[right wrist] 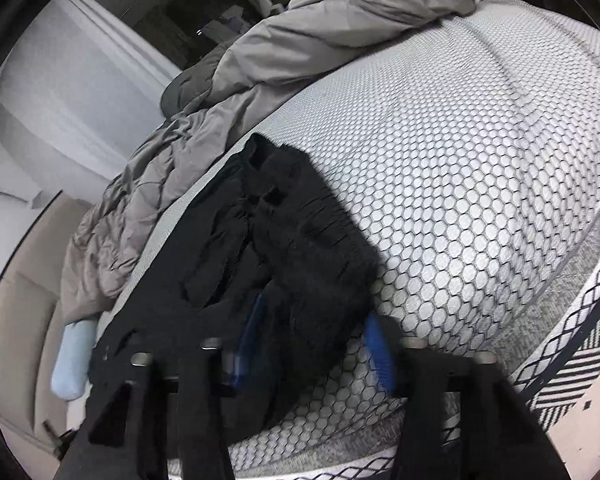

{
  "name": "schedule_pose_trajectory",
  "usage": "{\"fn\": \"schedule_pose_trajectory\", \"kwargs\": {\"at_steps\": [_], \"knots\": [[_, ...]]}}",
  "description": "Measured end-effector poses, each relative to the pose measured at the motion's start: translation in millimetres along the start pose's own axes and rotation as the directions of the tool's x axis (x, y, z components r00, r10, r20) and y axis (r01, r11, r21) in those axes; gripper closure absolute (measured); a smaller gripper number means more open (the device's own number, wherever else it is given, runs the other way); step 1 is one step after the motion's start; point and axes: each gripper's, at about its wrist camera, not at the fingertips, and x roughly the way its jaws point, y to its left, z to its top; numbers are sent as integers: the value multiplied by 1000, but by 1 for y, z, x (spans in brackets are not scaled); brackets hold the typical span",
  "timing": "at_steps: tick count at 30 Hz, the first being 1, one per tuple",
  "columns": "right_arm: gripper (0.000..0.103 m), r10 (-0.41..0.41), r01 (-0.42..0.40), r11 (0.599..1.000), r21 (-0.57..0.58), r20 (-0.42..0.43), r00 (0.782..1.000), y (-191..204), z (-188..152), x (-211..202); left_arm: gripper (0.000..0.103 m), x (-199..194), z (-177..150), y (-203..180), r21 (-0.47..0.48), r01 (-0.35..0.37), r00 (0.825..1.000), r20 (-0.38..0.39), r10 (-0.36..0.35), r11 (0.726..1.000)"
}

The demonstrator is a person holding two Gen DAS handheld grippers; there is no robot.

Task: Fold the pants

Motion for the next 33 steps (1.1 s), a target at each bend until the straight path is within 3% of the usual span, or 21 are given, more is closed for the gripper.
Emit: {"fn": "schedule_pose_trajectory", "kwargs": {"at_steps": [2,5,6,7,8,9,11,12,14,15,17,20,24,25,26,27,28,29,30,31,33], "knots": [[83,-26,25,999,-32,-13,1000,3,-4,5,92,14,-2,7,5,-5,998,-61,5,1000],[72,-99,94,991,-93,-56,994,4,-7,4,88,2,-2,0,50,-18,999,-31,19,999],[67,-115,111,988,-108,-37,993,7,-7,-4,78,-7,-2,-5,72,-45,999,-12,46,996],[53,-136,135,982,-133,2,991,11,-7,-15,71,-17,-2,-11,88,-65,998,15,64,994],[46,-154,159,974,-161,47,987,17,-7,-26,53,-27,-2,-18,106,-78,996,43,74,991],[44,-177,192,961,-199,91,980,26,-6,-38,41,-36,-2,-28,124,-77,995,64,70,989],[31,-193,221,937,-271,129,973,50,-5,-54,26,-53,-5,-53,193,-56,994,104,36,980],[27,-168,201,929,-311,131,977,67,-5,-62,16,-60,-8,-70,240,-50,994,110,24,970],[12,-107,142,911,-386,110,988,101,-9,-61,8,-65,-18,-106,321,-16,994,106,-19,947],[11,-78,113,897,-428,99,992,113,-12,-61,1,-60,-24,-133,370,21,995,81,-55,929],[1,-23,52,863,-503,62,998,147,-26,-48,1,-49,-46,-182,462,132,987,19,-159,877],[0,29,-64,800,-596,-69,997,199,-51,-6,1,-15,-84,-249,543,262,964,-105,-245,798],[0,42,-170,737,-655,-207,978,240,-80,59,5,47,-140,-330,611,446,895,-310,-321,654],[0,44,-206,719,-664,-253,966,247,-86,79,5,58,-150,-341,638,446,895,-328,-303,628],[0,48,-226,708,-669,-273,961,248,-90,89,6,74,-158,-352,680,419,907,-347,-239,601],[0,9,-209,698,-685,-283,959,250,-93,106,14,91,-163,-358,719,366,924,-356,-139,590],[0,-44,-174,685,-707,-279,959,248,-94,116,17,103,-162,-356,728,336,929,-361,-82,598],[2,-92,-132,663,-737,-255,963,242,-93,122,19,110,-157,-350,718,335,925,-373,-67,610],[2,-140,-60,638,-768,-192,971,230,-88,122,27,108,-147,-339,691,377,913,-391,-120,616],[2,-177,-7,641,-767,-157,972,216,-80,119,31,104,-138,-329,674,408,901,-405,-153,616],[1,-228,82,702,-707,-114,967,178,-52,105,23,96,-121,-304,713,288,947,-313,-77,639]]}}
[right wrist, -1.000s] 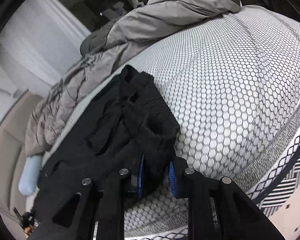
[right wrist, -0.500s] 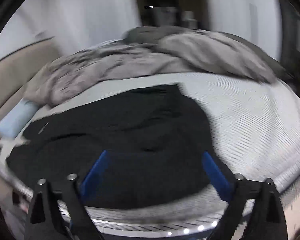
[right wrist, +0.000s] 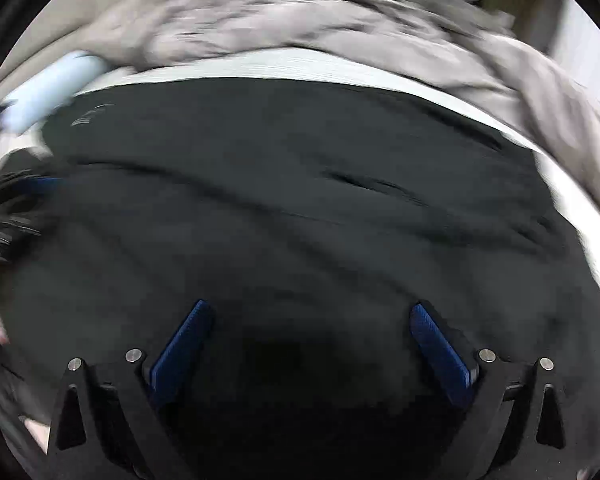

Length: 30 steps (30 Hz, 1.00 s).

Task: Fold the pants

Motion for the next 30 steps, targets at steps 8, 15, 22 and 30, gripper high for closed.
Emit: {"fn": "schedule_pose_trajectory", "kwargs": {"at_steps": [8,15,22,30], "knots": [[2,-204,200,978,58,54,978,-34,-11,-50,17,-56,-13,27,-170,-53,993,92,70,984],[1,194,-187,970,-156,28,981,104,-12,-45,4,-38,-20,-102,104,138,990,27,-142,985],[1,13,-11,995,-97,16,1000,23,-40,-40,3,-65,-56,-16,13,-30,999,39,30,999],[1,-221,212,969,126,64,973,-54,-51,-61,4,-97,-44,34,-127,-92,989,101,105,988]]}}
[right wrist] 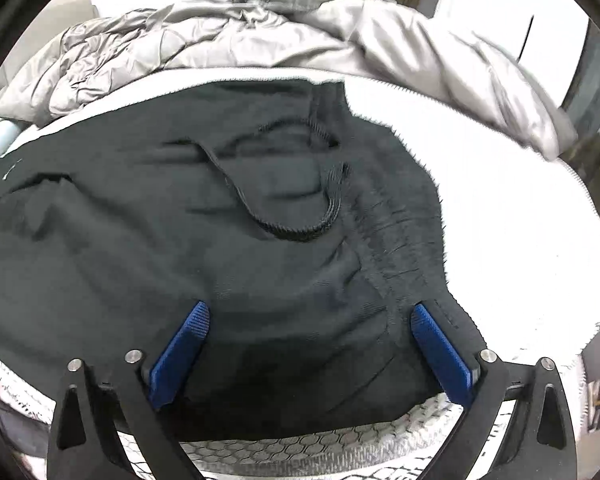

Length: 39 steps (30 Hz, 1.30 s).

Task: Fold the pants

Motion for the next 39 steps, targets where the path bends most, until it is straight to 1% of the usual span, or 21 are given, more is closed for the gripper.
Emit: {"fn": "schedule_pose_trajectory", "kwargs": {"at_steps": [2,5,7,8,9,10,12,14,16,18,20,22,23,24,26,28,29,31,33,37,39], "knots": [[1,90,-88,996,-30,50,995,31,11,-17,4,3,21,-37,32,116,993,25,-117,993],[1,288,-283,953,-106,36,957,98,35,-19,4,38,49,-100,146,224,975,-16,-224,964],[1,418,-417,902,-117,-15,908,140,53,4,11,75,62,-129,159,245,967,-108,-230,956],[3,438,-441,890,-115,-46,898,153,63,17,24,93,67,-134,152,244,963,-154,-221,958],[8,431,-440,890,-119,-95,897,170,70,37,35,105,67,-137,138,225,962,-186,-198,965],[24,412,-425,895,-132,-118,904,182,73,44,39,116,70,-129,112,193,965,-200,-168,975],[29,373,-395,900,-185,-144,917,186,75,57,64,121,72,-108,71,215,959,-203,-197,974],[33,336,-359,910,-207,-138,932,174,73,57,71,114,71,-82,54,191,965,-194,-177,980],[33,217,-237,951,-199,-114,969,134,68,54,71,105,67,-52,37,161,973,-174,-153,986],[33,37,-50,986,-158,-82,996,93,70,54,71,90,64,-23,-2,185,972,-146,-183,983],[32,52,-59,995,-79,-88,995,62,61,53,69,67,60,7,-28,126,985,-111,-128,992],[32,87,-88,996,-11,-56,995,45,57,33,45,32,49,34,-32,105,994,-29,-106,994],[30,97,-98,995,-4,-25,995,42,54,20,16,21,42,44,-21,60,998,2,-60,998],[27,131,-131,991,-9,0,991,44,48,4,5,12,36,55,0,-19,999,29,18,1000],[13,231,-229,971,-61,29,972,63,42,-17,5,18,25,84,20,-97,995,-16,97,995],[13,327,-324,934,-151,-3,945,95,41,-18,9,30,13,113,-17,-153,984,-94,151,988],[13,341,-341,918,-201,-38,939,111,38,-13,9,32,5,130,-45,-170,981,-98,165,984],[13,277,-294,915,-278,-100,956,123,26,0,10,23,-3,151,-98,-154,986,-72,148,983],[14,229,-247,923,-296,-95,969,112,16,9,10,10,-9,169,-129,-176,984,-51,170,976],[15,121,-125,990,-59,-72,990,17,7,18,14,3,-12,186,-130,-164,986,-53,158,978],[20,176,-178,984,-21,-56,983,-3,4,16,13,6,-8,180,-109,-196,980,-57,190,975]]}}
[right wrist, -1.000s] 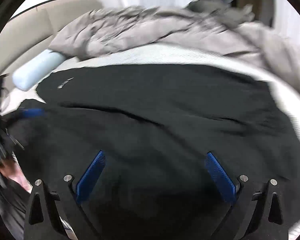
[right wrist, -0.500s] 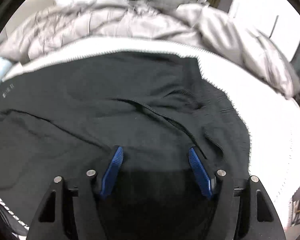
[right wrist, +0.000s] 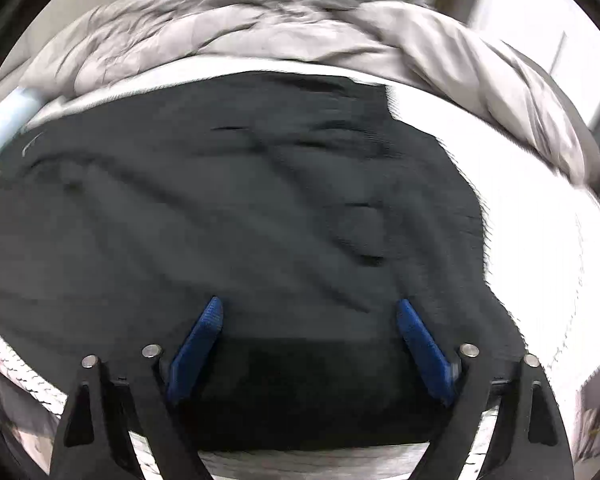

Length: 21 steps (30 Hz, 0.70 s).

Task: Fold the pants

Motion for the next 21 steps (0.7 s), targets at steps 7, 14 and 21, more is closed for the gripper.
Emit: {"fn": "schedule_pose_trajectory", "kwargs": {"at_steps": [7,14,21], "knots": [[21,-117,116,993,15,90,989,-29,-7,-35,13,4,-5,-7,-18,16,1000,7,-16,1000],[22,-144,125,981,149,123,982,-49,4,-58,12,-35,16,-41,-32,47,996,83,-44,998],[9,37,-35,999,-17,156,987,63,114,-21,1,-1,101,-169,99,237,962,113,-248,966]]}}
